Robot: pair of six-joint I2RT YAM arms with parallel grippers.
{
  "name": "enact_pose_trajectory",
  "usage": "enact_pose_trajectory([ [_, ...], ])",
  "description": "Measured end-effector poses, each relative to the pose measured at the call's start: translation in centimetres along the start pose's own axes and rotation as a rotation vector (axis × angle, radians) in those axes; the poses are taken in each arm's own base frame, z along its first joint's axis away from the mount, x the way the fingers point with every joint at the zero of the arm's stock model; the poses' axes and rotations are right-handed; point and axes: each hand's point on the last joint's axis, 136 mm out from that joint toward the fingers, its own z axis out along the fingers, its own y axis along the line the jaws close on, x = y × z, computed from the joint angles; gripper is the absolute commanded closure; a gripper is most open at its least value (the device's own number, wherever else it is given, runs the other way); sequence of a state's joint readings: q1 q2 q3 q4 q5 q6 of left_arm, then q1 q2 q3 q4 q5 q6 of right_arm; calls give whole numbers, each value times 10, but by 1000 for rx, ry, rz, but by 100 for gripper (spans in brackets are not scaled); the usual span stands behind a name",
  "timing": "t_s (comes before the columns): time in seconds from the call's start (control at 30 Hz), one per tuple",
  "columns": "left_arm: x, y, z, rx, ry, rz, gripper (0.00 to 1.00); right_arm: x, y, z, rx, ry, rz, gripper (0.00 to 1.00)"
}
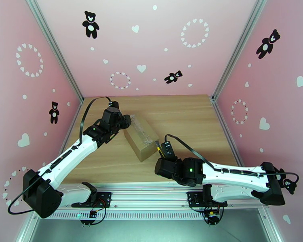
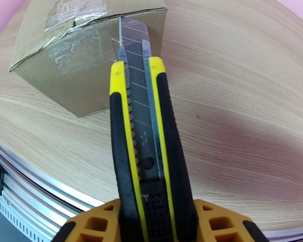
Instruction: Unpack the express box
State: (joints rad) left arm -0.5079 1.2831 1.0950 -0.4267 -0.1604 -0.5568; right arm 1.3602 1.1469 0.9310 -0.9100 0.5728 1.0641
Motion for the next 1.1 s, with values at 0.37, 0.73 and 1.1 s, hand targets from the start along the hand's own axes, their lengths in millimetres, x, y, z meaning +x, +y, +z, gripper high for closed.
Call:
enact_pose_trajectory([
  [0.37, 1, -2, 0, 4, 2, 3, 50, 1, 1, -1, -2, 0, -1, 100],
  [0.73, 1, -2, 0, 4, 2, 3, 50, 2, 2, 0, -1, 0, 2, 100],
  [1.1, 1, -2, 0, 4, 2, 3, 50, 3, 2, 1, 7, 0, 0, 100],
])
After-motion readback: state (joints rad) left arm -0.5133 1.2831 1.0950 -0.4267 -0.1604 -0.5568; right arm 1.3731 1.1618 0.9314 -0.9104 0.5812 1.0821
